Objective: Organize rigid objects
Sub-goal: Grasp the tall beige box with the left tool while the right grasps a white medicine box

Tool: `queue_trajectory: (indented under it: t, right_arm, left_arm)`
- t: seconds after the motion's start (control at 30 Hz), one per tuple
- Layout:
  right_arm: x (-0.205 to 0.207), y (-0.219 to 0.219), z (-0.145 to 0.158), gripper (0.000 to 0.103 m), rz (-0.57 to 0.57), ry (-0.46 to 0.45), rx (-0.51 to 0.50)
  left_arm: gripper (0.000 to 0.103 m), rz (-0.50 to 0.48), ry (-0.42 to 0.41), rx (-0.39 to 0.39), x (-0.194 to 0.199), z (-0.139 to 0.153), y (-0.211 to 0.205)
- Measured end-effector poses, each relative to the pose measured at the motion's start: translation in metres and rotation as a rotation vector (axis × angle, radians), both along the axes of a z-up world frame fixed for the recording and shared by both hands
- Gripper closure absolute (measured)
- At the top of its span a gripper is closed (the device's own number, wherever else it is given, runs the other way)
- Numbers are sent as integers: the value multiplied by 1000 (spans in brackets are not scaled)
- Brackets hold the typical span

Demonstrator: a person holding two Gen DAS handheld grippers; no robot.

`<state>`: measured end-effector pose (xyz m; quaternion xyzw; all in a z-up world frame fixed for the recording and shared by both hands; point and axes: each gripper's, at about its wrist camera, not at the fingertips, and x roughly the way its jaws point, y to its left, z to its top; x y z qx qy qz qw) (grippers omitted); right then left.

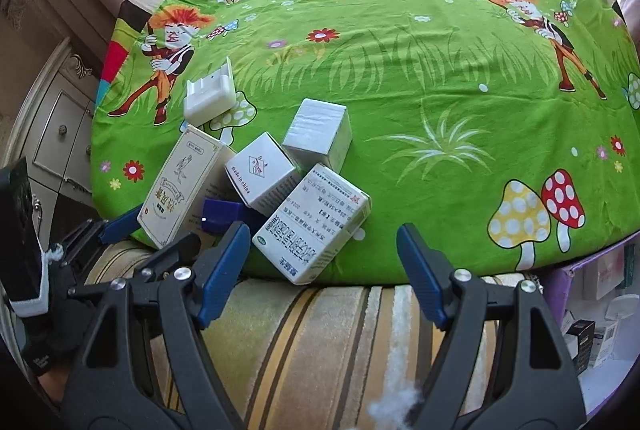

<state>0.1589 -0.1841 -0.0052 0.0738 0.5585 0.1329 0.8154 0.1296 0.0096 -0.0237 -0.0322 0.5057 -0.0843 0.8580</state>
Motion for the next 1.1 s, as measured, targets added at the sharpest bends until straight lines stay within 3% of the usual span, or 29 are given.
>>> queue_trajectory:
  t: [0.13, 0.27, 0.6, 0.77, 0.97, 1.1]
  right_arm:
    - [9, 2, -11, 25, -56, 42, 24]
    - [13, 10, -18, 25, -63, 55, 13]
    - [19, 7, -31, 26, -82, 68, -8]
    - [15, 12, -33, 46, -62, 53, -57]
    - [7, 11, -27, 57, -38, 10, -66]
    - [3, 10, -21, 58, -26, -23, -71]
  left_arm:
    - [31, 11, -20, 10, -1, 2, 1]
    - [45, 8, -21, 23, -1, 2, -1]
    - [46, 5, -57, 38, -3, 6, -5]
    - [46, 14, -80, 29, -4, 11, -4]
    - [47, 36, -114, 18, -6, 17, -1]
    - [48, 48, -137, 21, -8, 20, 0]
